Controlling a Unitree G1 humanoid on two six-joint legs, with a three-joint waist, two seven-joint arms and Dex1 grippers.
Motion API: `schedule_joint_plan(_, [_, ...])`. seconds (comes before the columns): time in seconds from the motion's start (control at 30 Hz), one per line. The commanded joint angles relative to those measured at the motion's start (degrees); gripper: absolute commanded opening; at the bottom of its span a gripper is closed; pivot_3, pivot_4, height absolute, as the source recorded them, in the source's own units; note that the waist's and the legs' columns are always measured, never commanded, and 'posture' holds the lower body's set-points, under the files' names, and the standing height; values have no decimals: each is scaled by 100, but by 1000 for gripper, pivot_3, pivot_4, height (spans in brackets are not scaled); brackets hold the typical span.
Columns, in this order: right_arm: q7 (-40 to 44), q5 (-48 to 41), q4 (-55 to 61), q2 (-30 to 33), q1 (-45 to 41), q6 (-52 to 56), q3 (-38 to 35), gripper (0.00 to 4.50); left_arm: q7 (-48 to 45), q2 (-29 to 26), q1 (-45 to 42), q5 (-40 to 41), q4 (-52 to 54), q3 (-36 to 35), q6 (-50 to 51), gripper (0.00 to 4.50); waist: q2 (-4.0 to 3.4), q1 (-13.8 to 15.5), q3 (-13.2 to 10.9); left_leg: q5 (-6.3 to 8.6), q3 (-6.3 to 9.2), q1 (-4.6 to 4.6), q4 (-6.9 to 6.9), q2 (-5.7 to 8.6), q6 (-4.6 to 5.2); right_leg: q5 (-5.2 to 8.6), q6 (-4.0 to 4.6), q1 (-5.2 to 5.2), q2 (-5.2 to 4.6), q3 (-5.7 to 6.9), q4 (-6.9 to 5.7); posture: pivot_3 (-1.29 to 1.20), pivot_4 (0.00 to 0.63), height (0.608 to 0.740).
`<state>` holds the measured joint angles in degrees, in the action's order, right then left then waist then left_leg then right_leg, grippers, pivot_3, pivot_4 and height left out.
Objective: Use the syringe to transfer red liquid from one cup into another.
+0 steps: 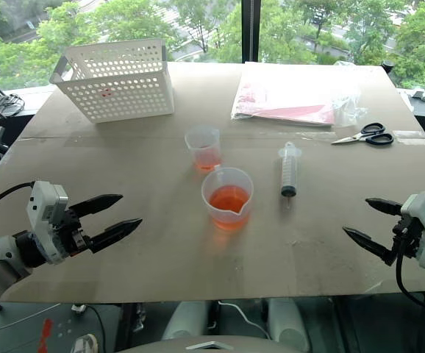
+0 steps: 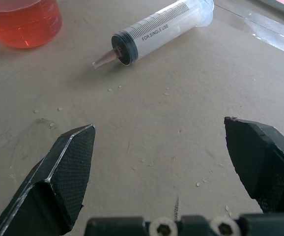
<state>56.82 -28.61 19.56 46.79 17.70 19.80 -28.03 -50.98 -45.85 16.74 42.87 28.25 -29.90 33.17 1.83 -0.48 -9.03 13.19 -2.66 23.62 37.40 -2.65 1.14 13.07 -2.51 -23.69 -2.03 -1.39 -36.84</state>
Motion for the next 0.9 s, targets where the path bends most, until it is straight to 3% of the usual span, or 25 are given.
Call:
schedule_joint_plan(0.03, [-371, -37, 243, 62, -476, 205, 36, 4500, 136, -29, -300, 265, 260, -117, -18, 4467, 0, 0, 0, 0, 0, 0, 0, 0, 0, 0, 0, 0, 0, 0, 0, 0, 150, 740])
schedule_joint_plan(0.13, [-1233, 47, 760, 271, -1604, 1298, 742, 4500, 620, -44, -1175, 916, 649, -18, 268, 4467, -4, -28, -3, -1, 7, -5, 7, -7, 1, -5, 3, 0, 1, -3, -2, 0, 150, 740])
schedule_joint_plan(0.27, [-1722, -532, 839, 533, -3078, 3235, 1377, 4500, 801, -204, -1809, 1302, 835, 151, 521, 4467, -7, -25, 1, -2, 6, -14, 4, -4, 1, -14, 16, 1, 3, -11, -7, 0, 150, 740])
schedule_joint_plan(0.4, [-2648, -412, -65, -114, -5270, 5478, 2359, 4500, 338, -633, -1860, 1272, 1217, 424, 522, 4467, -6, -63, -2, 0, -3, 10, -5, 9, -1, -21, 29, -24, 13, -12, 1, 0, 150, 740])
schedule_joint_plan(0.5, [-3239, -150, -1062, -950, -6443, 6882, 2412, 4500, 343, -706, -1961, 1357, 1272, 513, 533, 4467, -8, -46, -4, -1, -9, 24, -15, 12, -1, -23, 28, -40, 17, -17, -1, 0, 150, 740])
schedule_joint_plan(0.7, [-4489, -375, -3791, -1890, -7887, 7270, 2261, 4500, 462, -715, -2044, 1397, 1297, 507, 575, 4467, -11, -18, -7, -1, -10, 39, -16, 25, -1, -24, 24, -46, 7, -7, 0, 0, 150, 740])
schedule_joint_plan(0.9, [-5319, -330, -5310, -2385, -8705, 7270, 2122, 4500, 602, -676, -1827, 1433, 1499, 438, 600, 4467, -12, -49, -8, -1, -6, 43, -18, 28, 1, -35, 6, -48, 7, -6, 2, 0, 150, 740])
